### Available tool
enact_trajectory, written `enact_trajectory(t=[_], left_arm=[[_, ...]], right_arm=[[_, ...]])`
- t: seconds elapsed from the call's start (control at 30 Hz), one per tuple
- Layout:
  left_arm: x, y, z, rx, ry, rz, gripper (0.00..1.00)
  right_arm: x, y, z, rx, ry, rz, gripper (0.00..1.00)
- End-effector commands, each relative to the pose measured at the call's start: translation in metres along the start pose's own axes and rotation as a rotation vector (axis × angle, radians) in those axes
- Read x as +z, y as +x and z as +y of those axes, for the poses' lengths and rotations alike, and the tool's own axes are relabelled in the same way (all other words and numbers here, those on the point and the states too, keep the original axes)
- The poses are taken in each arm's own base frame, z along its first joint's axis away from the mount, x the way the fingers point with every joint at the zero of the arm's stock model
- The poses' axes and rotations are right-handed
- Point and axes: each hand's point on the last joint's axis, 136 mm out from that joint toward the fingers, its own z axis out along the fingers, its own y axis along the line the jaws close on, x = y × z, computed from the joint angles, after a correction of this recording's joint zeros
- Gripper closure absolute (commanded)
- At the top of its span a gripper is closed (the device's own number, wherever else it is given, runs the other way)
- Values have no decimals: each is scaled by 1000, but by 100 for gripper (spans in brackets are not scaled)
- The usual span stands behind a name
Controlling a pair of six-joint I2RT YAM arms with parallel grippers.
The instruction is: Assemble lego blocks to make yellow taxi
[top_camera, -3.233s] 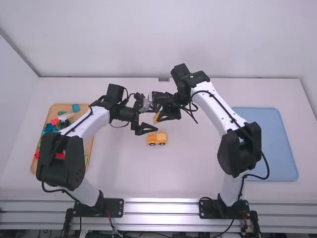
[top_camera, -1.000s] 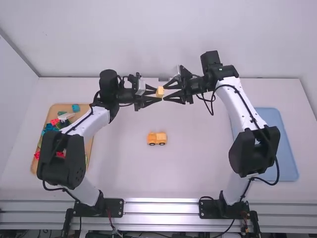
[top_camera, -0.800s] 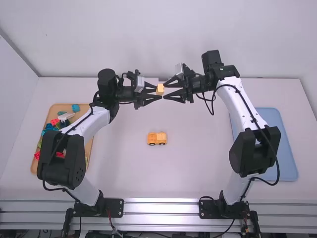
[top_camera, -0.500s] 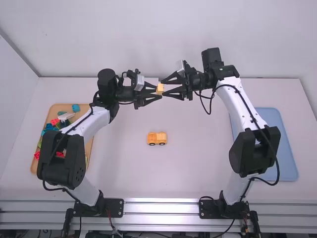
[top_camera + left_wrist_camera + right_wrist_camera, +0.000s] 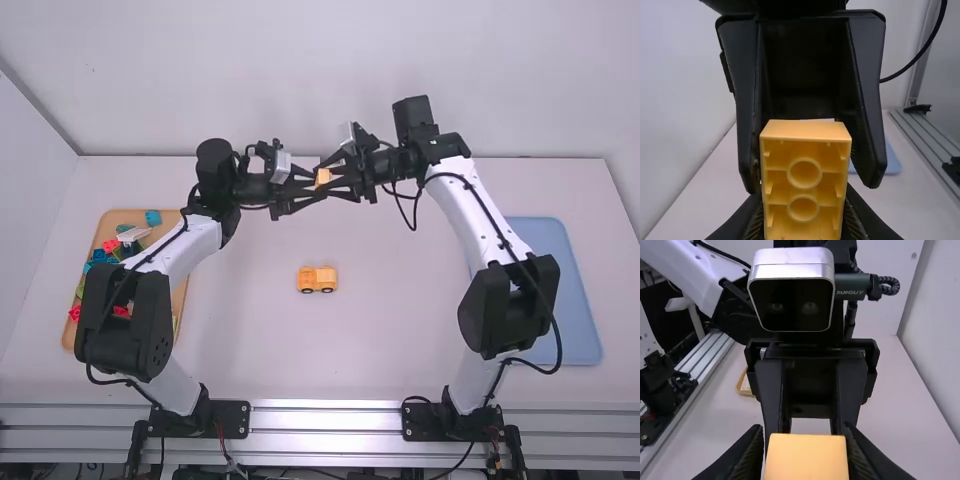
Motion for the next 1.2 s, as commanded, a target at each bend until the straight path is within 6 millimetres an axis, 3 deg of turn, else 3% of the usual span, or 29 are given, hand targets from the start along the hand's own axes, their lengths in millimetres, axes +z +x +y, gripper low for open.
enact_trajectory(t=[0.0, 0.07, 0.27, 0.4, 0.47, 0.5, 0.57, 0.6, 0.67, 0.83, 0.93, 1.0, 1.17], left_arm=[[-1, -1, 3, 6, -8, -2, 85], [-1, -1, 3, 7, -8, -3, 85], [-1, 0, 3, 4, -10, -2, 84], [-2, 0, 4, 3, -15, -1, 77], [-1, 0, 4, 4, -15, -1, 51], [-1, 0, 4, 4, -15, -1, 46], [-1, 0, 4, 4, -15, -1, 24], [-1, 0, 4, 3, -15, -1, 2], [-1, 0, 4, 2, -15, -1, 1], [-3, 12, 9, -30, -48, 28, 1], [-5, 35, 18, -53, -119, 96, 1], [-11, 63, 28, -72, -210, 195, 1], [-36, 102, 56, -155, -440, 369, 1]], right_arm=[[-5, -17, 6, -34, 6, -12, 58], [-6, -17, 6, -28, 8, -13, 58], [-6, -19, 7, -43, 1, -23, 71], [-5, -19, 8, -52, 0, -23, 84], [-6, -19, 7, -52, 0, -23, 89], [-6, -19, 7, -52, 0, -23, 90], [-5, -18, 7, -52, 3, -18, 91], [-6, -16, 5, -53, 12, -8, 92], [-6, -14, 2, -48, 25, 7, 93], [-10, 3, -31, 72, 194, 132, 96], [-18, 23, -55, 160, 350, 242, 97], [-22, 41, -64, 207, 448, 343, 97], [-29, 78, -67, 309, 568, 530, 91]])
